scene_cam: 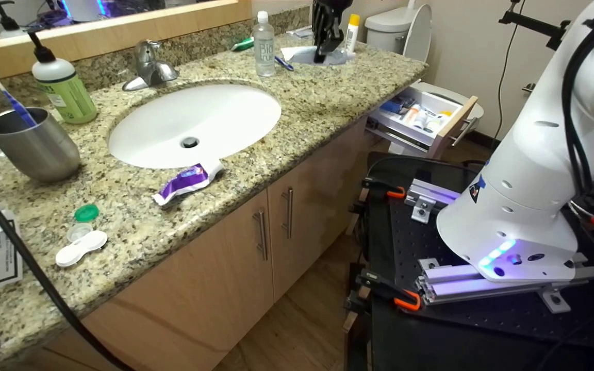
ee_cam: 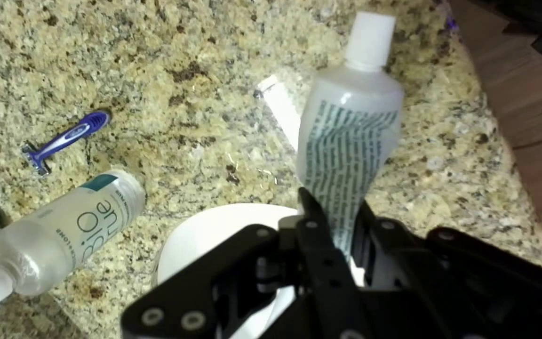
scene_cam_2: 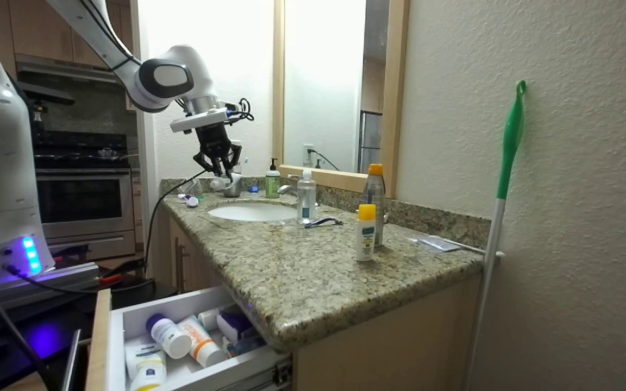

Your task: Move the white tube to the left side of the sink counter

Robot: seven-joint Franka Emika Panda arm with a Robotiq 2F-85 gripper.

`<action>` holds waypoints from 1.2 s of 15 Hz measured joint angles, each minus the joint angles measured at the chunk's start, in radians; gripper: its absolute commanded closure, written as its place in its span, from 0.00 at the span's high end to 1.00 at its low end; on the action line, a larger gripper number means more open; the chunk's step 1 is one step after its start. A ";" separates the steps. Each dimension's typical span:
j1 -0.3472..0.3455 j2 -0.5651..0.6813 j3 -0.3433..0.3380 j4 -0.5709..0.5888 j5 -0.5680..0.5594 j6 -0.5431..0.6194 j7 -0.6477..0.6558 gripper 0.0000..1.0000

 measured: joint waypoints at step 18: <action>0.355 -0.036 0.218 0.069 -0.012 -0.037 -0.019 0.04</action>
